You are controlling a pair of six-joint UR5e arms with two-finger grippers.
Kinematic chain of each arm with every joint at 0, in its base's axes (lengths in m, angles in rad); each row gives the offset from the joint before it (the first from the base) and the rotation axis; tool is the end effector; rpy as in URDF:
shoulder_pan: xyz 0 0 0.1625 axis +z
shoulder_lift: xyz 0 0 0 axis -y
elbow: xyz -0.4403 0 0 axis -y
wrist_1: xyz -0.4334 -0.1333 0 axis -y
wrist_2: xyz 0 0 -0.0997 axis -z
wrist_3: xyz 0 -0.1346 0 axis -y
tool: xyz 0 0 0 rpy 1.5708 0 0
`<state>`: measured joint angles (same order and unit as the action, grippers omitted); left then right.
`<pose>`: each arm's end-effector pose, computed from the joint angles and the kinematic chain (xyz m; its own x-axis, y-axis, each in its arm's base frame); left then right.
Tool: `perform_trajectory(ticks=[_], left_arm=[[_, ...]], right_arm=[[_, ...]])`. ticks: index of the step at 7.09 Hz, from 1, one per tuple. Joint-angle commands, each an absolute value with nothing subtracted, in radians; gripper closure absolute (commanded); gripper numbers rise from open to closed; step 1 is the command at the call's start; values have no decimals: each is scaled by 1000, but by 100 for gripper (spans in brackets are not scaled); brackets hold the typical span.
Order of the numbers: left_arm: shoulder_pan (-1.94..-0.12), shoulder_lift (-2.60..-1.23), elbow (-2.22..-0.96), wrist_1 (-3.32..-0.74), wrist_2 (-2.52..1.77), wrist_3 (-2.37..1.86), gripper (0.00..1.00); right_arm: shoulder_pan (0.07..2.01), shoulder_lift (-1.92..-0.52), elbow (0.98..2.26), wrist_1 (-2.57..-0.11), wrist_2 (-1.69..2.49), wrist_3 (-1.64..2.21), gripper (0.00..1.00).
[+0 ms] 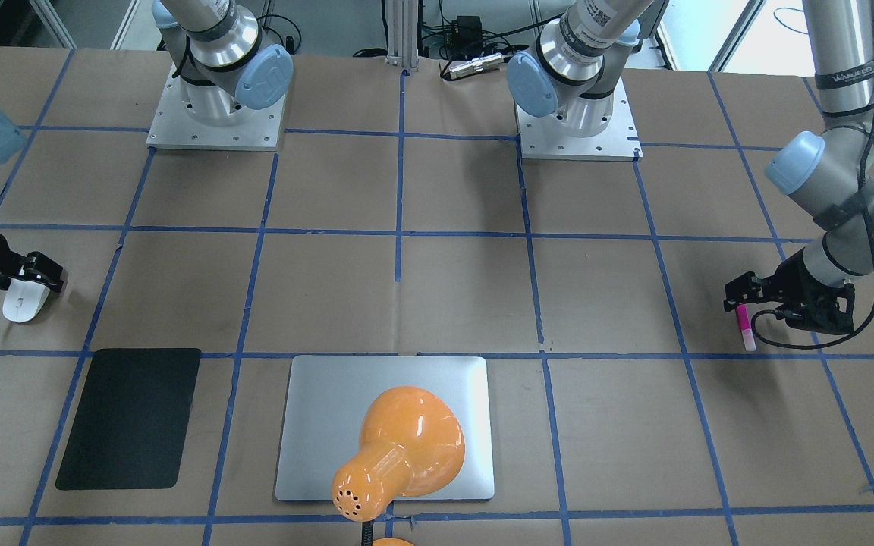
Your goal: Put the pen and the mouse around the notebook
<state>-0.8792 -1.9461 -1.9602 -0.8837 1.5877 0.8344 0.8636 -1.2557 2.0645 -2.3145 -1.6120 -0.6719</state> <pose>0.2582 -0.5173 0.1302 -0.9889 0.1413 0.0461 0.1441 0.9874 0.0646 -0.2449 -0.4832 0.1269 -0.9994 0.0343 -0.0083 0.0335 0.9965 0.0765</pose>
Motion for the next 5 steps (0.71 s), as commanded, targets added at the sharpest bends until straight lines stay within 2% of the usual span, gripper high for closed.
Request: perform_trajectory(ticks=[1, 4, 5], left_arm=[[-870, -1959, -1962, -882, 1588, 835, 29], [-871, -1960, -1959, -882, 1588, 825, 73], [-871, -1960, -1957, -885, 1586, 822, 100]], right_arm=[[864, -1255, 2065, -2318, -1612, -672, 60], [874, -1288, 2007, -2277, -1612, -661, 61], [905, -1301, 1923, -2169, -1603, -637, 60]])
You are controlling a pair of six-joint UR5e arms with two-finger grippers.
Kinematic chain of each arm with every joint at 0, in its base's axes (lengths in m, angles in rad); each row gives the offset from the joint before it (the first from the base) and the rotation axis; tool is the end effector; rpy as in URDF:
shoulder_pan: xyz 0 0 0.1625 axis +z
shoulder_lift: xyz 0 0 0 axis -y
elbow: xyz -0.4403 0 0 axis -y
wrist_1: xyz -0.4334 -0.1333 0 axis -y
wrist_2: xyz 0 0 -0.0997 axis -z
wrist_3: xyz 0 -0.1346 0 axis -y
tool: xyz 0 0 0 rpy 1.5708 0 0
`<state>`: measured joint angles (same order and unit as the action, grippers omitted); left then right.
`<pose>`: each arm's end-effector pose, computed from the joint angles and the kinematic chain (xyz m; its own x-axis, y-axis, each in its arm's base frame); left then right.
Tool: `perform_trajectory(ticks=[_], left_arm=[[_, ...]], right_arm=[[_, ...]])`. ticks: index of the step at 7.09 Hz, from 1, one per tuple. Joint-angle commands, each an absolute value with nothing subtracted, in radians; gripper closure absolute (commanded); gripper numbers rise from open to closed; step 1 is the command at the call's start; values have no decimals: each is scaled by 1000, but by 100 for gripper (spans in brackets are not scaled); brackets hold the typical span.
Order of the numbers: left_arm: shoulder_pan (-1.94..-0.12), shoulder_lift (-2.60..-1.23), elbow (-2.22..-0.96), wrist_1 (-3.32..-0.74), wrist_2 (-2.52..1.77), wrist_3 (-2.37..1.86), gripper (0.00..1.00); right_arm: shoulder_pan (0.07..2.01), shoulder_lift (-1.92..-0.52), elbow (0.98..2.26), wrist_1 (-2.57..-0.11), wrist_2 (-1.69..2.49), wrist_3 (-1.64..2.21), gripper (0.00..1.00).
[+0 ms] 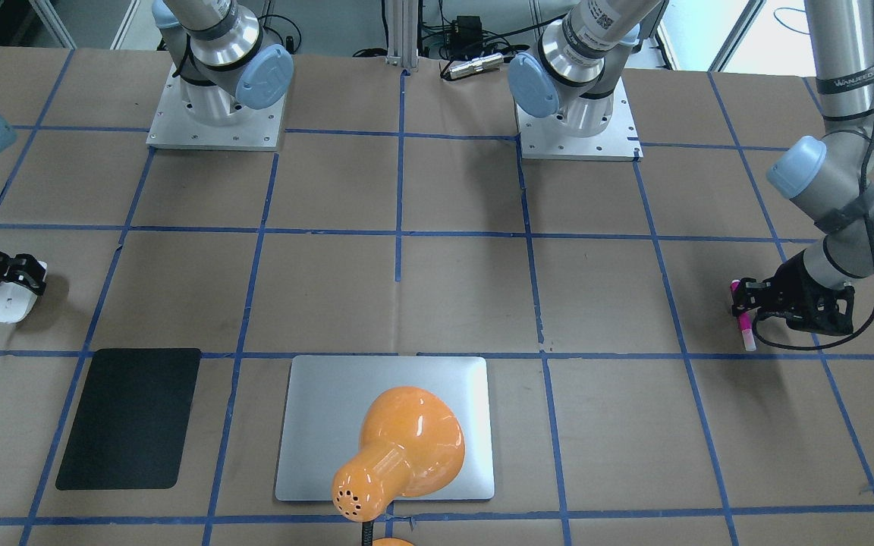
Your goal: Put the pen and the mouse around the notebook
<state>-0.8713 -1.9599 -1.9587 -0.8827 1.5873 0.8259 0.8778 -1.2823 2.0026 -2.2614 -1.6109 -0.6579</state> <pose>0.2624 -0.5155 0.1231 -0.9907 0.1247 0.0541 0.1284 0.9891 0.0723 -0.2508 -0.5023 0.1613 -0.9993 0.0342 0.0136 0.0348 0.9982 0.0480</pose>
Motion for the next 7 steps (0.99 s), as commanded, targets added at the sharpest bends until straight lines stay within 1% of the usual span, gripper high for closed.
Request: perform_trajectory(ticks=[1, 2, 3, 4, 5, 6, 7], left_arm=[[-871, -1960, -1956, -882, 1586, 824, 100], [-871, -1956, -1954, -882, 1588, 822, 100], [-873, -1948, -1953, -885, 1585, 821, 100], [-880, -1922, -1951, -894, 1580, 789, 100], [-890, -1899, -1939, -893, 1519, 655, 100], [-916, -1891, -1909, -894, 1470, 552, 100], [-983, -1875, -1879, -908, 1483, 454, 100]], right_arm=[[996, -1293, 1829, -2079, -1601, -591, 60], [1099, -1286, 1754, -2071, -1605, -554, 61], [1170, -1255, 1718, -2072, -1594, -464, 61], [1255, -1174, 1695, -2110, -1560, -369, 61], [1332, -1123, 1651, -2149, -1572, -309, 61], [1351, -1097, 1635, -2152, -1572, -283, 61], [1351, -1059, 1634, -2169, -1571, -281, 61]])
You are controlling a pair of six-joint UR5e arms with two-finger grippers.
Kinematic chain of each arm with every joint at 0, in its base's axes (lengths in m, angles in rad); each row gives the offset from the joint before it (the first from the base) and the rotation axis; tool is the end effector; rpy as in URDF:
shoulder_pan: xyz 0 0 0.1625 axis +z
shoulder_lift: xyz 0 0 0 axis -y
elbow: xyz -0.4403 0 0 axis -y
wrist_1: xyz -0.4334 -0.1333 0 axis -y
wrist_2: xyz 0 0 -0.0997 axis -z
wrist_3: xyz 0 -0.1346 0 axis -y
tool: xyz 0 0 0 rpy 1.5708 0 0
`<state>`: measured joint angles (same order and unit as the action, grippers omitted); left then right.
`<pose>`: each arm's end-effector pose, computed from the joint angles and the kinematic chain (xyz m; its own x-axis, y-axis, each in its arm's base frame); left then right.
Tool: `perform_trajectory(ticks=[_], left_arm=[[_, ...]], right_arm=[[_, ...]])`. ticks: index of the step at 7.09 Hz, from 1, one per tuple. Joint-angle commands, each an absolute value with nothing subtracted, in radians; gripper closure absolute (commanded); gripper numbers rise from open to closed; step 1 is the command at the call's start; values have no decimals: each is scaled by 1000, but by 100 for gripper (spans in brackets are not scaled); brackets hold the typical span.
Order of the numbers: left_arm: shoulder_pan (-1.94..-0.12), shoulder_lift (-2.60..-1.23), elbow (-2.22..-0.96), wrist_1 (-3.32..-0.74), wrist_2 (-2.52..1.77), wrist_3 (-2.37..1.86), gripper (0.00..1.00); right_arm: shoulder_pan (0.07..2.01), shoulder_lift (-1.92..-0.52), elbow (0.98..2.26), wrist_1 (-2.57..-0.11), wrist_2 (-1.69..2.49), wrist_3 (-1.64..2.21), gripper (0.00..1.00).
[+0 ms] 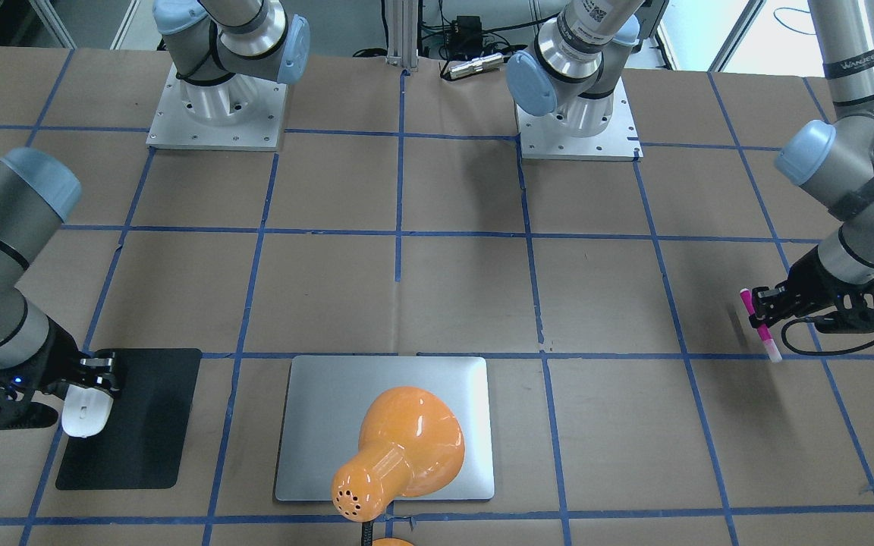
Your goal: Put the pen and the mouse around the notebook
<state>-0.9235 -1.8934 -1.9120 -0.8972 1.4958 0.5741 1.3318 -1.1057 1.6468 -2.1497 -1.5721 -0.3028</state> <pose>0.2366 -0.5507 0.1798 -0.9958 -0.0712 0.0576 -0.0741 0.9961 -0.0489 -0.0301 -0.6860 0.2021 -0.9979 -0.0635 0.0125 -0.0639 0.9973 -0.0357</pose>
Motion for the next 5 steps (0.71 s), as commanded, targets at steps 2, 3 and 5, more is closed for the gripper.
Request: perform_trajectory(ticks=[2, 3, 5], left_arm=[[-1112, -1827, -1884, -974, 1488, 143, 100], [-1188, -1809, -1884, -982, 1488, -26, 100], [-1357, -1792, -1897, -985, 1483, -403, 100]], right_arm=[[1351, -1020, 1644, -2233, -1575, -284, 60], [1351, -1013, 1646, -2237, -1575, -282, 60], [1350, -1005, 1646, -2235, -1577, -279, 60]])
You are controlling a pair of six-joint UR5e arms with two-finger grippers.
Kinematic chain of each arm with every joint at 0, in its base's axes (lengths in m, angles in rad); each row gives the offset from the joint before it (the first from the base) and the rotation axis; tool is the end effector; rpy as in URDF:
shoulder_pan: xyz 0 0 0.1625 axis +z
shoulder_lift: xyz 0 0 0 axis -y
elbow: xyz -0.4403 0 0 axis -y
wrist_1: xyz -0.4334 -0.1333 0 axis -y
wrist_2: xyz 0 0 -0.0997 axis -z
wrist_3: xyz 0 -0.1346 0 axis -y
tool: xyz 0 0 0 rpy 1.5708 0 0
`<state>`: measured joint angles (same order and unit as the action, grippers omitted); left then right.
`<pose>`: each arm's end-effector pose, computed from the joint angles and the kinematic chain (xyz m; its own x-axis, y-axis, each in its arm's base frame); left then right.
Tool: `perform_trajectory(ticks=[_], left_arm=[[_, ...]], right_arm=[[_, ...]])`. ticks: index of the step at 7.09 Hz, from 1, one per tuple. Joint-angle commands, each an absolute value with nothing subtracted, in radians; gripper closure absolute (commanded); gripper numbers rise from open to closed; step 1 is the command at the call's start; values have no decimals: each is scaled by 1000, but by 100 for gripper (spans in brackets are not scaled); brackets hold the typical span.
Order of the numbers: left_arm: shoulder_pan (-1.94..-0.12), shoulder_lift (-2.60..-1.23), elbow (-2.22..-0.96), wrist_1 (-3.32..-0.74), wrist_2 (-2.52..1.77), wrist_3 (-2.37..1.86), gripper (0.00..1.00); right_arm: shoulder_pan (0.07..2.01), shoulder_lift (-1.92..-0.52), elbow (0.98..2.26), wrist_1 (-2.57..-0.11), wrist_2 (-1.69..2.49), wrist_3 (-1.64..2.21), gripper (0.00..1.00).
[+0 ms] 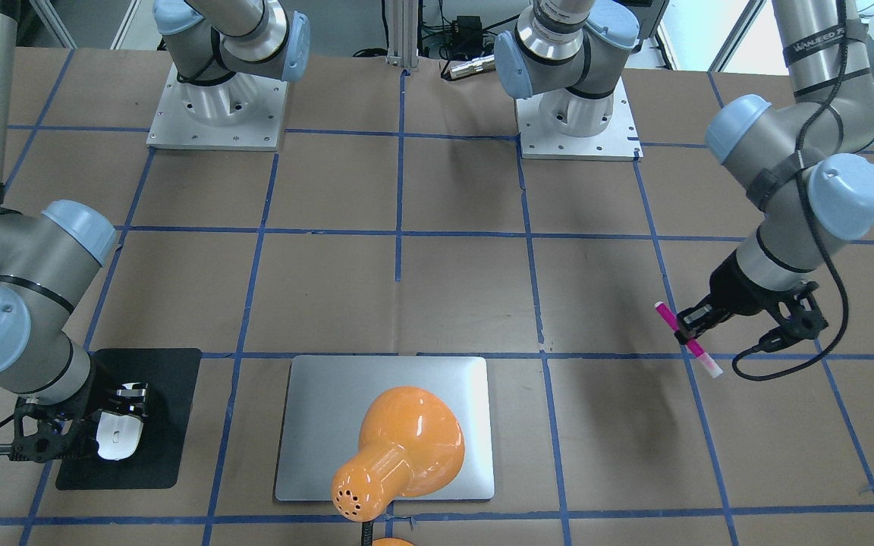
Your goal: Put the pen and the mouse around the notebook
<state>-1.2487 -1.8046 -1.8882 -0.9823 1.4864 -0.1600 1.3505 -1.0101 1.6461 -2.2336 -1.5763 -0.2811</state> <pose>0.0451 -0.5920 0.2335 -0.8837 -0.4595 0.0891 -0.4630 0.8860 -0.0234 -0.0206 -0.6985 0.1461 -0.9981 -0.0605 0.0127 -0.0608 0.9979 -0.0242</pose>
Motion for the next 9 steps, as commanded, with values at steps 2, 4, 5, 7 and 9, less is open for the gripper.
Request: perform_trajectory(ticks=[2, 4, 5, 7, 9], left_arm=[[-1503, -1793, -1904, -970, 1491, -747, 100], [-1628, -1825, -1904, -933, 1491, -1043, 100], [-1684, -1832, -1904, -905, 1494, -1190, 100], [-1799, -1871, -1902, -897, 1496, -1392, 100], [-1885, -1932, -1899, -823, 1494, -1591, 100]], right_arm=[[1350, -997, 1644, -2232, -1578, -256, 27], [1350, -1006, 1632, -2214, -1618, -253, 0], [1356, -1037, 1622, -2180, -1620, -250, 0], [1374, -1199, 1605, -1977, -1605, -206, 0], [1471, -1317, 1472, -1677, -1605, -27, 0]])
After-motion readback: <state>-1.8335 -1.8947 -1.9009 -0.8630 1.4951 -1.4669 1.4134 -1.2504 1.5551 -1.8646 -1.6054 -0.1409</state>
